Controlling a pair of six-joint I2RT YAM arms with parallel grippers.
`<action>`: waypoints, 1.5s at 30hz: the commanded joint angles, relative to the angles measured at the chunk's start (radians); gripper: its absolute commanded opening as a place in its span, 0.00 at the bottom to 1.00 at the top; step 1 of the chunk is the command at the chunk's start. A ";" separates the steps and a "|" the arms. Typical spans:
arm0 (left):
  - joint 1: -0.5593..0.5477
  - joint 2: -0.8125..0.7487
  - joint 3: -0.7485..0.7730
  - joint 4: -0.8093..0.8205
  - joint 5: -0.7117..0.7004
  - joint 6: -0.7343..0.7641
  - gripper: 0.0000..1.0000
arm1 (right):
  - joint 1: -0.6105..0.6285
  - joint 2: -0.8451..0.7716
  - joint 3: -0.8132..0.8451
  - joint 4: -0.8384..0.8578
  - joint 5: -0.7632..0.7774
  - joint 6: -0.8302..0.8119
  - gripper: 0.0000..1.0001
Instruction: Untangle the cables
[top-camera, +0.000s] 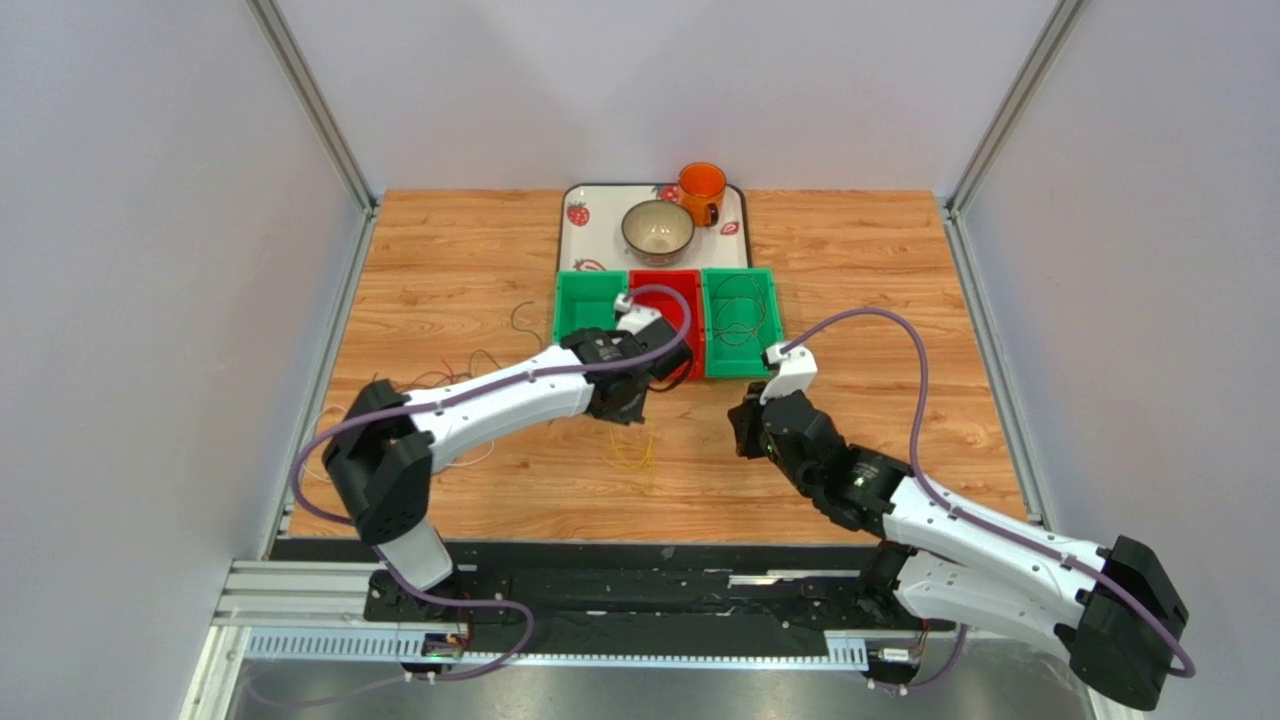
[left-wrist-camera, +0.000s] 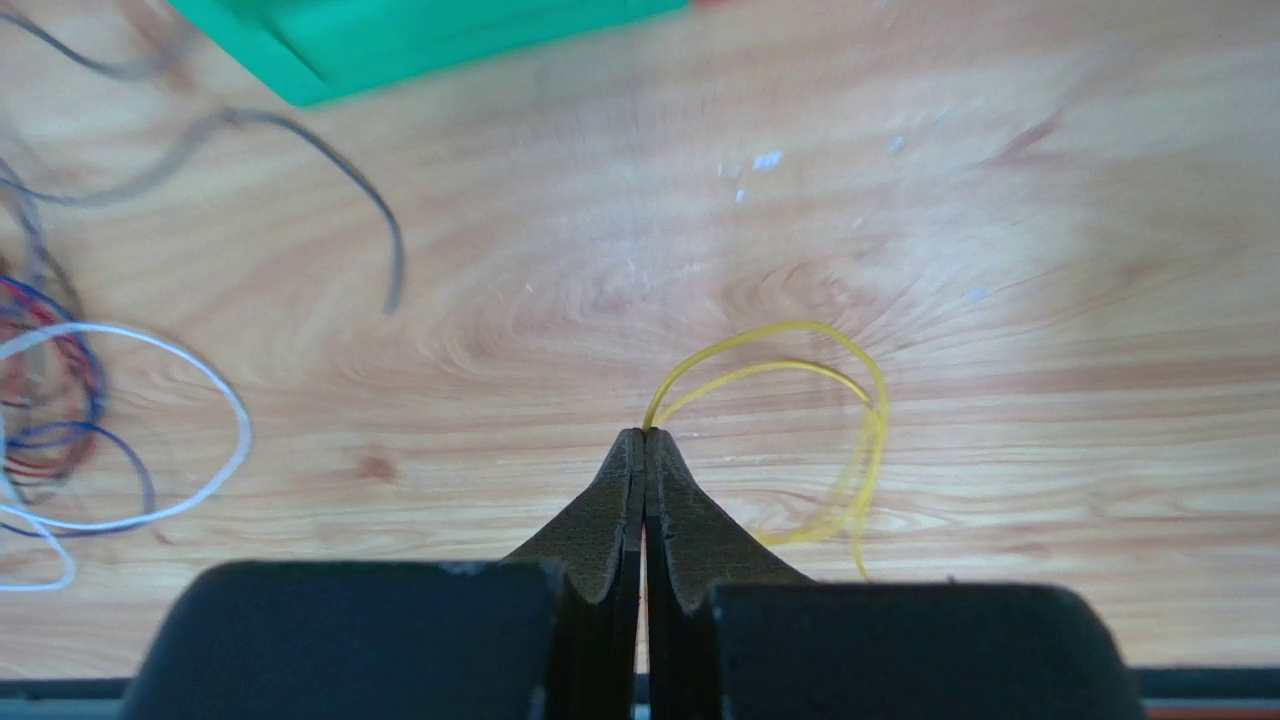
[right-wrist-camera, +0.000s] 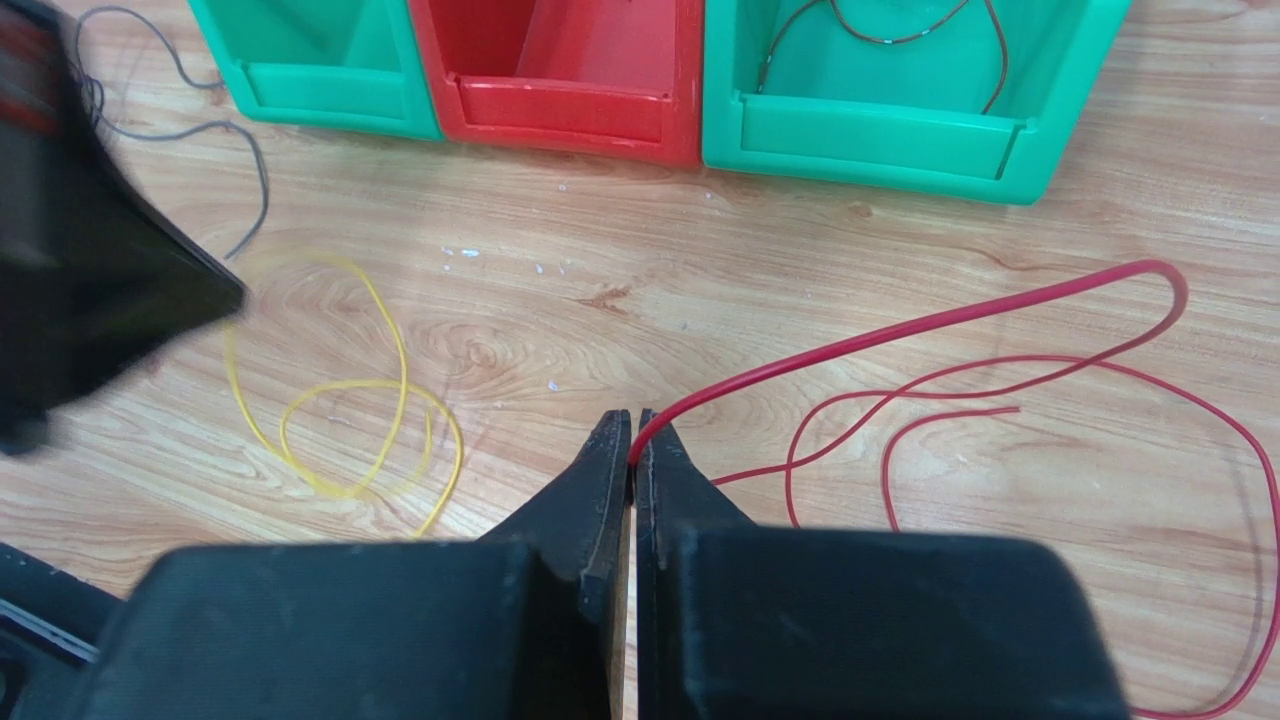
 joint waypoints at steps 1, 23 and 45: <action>0.052 -0.123 0.174 -0.147 -0.111 0.074 0.00 | -0.005 -0.031 -0.009 0.054 0.026 0.027 0.00; 0.324 0.054 0.558 -0.089 -0.174 0.306 0.00 | -0.005 0.000 -0.003 0.070 0.018 0.022 0.00; 0.335 -0.408 0.138 -0.279 -0.001 0.274 0.99 | -0.008 -0.048 -0.012 0.040 0.049 0.042 0.00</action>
